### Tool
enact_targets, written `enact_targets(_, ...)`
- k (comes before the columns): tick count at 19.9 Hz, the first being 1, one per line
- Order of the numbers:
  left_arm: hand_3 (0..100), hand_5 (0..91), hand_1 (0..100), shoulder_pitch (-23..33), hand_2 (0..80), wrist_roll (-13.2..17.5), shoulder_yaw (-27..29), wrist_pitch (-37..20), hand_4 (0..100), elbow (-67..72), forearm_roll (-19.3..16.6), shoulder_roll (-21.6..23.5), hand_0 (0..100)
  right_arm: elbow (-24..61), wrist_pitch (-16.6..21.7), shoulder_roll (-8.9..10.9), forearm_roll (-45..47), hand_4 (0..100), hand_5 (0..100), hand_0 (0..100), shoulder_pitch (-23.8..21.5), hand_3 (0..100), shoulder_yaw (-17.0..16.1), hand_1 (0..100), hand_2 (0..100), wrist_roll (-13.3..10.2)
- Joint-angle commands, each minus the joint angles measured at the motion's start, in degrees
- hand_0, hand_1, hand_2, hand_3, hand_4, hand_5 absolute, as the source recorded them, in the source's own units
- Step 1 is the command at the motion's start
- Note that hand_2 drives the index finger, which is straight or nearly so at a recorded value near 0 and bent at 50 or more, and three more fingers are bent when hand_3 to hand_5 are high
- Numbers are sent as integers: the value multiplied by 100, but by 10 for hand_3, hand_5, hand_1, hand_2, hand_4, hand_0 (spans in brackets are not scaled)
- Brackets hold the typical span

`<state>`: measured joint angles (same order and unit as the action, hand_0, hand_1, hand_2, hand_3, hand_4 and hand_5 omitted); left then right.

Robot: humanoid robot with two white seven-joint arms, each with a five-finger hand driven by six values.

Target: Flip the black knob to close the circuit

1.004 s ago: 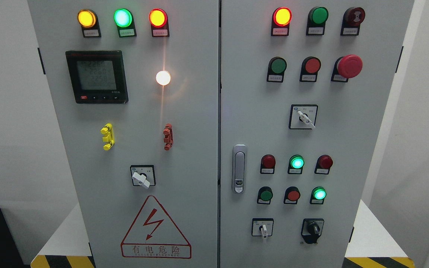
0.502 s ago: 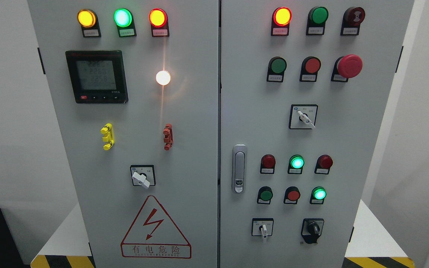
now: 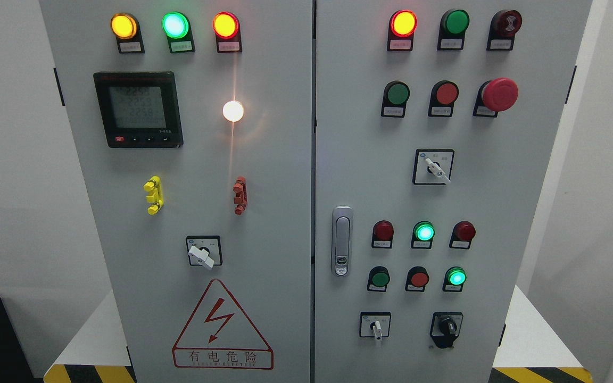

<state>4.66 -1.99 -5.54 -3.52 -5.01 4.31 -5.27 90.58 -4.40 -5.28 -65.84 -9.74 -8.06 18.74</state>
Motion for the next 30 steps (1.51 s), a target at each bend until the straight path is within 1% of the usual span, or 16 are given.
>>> enact_targets(1, 0, 0, 556, 0, 0, -4, 0, 0, 0, 0, 0, 0, 120, 1849, -123, -140, -499, 917, 867, 0, 209, 1000, -90, 43, 913, 103)
enact_targets(3, 0, 0, 556, 0, 0, -4, 0, 0, 0, 0, 0, 0, 120, 1946, -158, -148, -587, 927, 881, 0, 332, 1000, -64, 40, 913, 138)
enact_targets(5, 0, 0, 556, 0, 0, -4, 0, 0, 0, 0, 0, 0, 120, 1972, -350, -148, -692, 931, 890, 0, 446, 1000, -3, 39, 913, 322)
enact_targets(9, 0, 0, 556, 0, 0, -4, 0, 0, 0, 0, 0, 0, 120, 2008, -535, -148, -1009, 938, 900, 0, 666, 1000, 147, 27, 916, 419)
enact_targets(12, 0, 0, 556, 0, 0, -4, 0, 0, 0, 0, 0, 0, 120, 1999, -641, -157, -1141, 940, 901, 0, 771, 1000, 279, 27, 921, 420)
enact_targets(16, 0, 0, 556, 0, 0, -4, 0, 0, 0, 0, 0, 0, 120, 1920, -720, -184, -1308, 943, 902, 0, 1026, 1000, 331, 23, 923, 428)
enact_targets(18, 0, 0, 556, 0, 0, -4, 0, 0, 0, 0, 0, 0, 120, 1824, -782, -192, -1369, 944, 902, 0, 1175, 1000, 332, 23, 923, 428)
enact_targets(21, 0, 0, 556, 0, 0, -4, 0, 0, 0, 0, 0, 0, 120, 1770, -878, -192, -1422, 944, 903, 0, 1290, 1000, 367, 23, 924, 499)
enact_targets(23, 0, 0, 556, 0, 0, -4, 0, 0, 0, 0, 0, 0, 120, 1718, -940, -192, -1431, 944, 903, 0, 1421, 1000, 419, 23, 924, 499)
enact_targets(28, 0, 0, 556, 0, 0, -4, 0, 0, 0, 0, 0, 0, 120, 1489, -984, -201, -1572, 944, 904, 0, 1756, 1000, 419, 24, 926, 508)
enact_targets(30, 0, 0, 556, 0, 0, -4, 0, 0, 0, 0, 0, 0, 120, 1375, -1063, -201, -1624, 943, 905, 0, 1861, 1000, 420, 22, 927, 499)
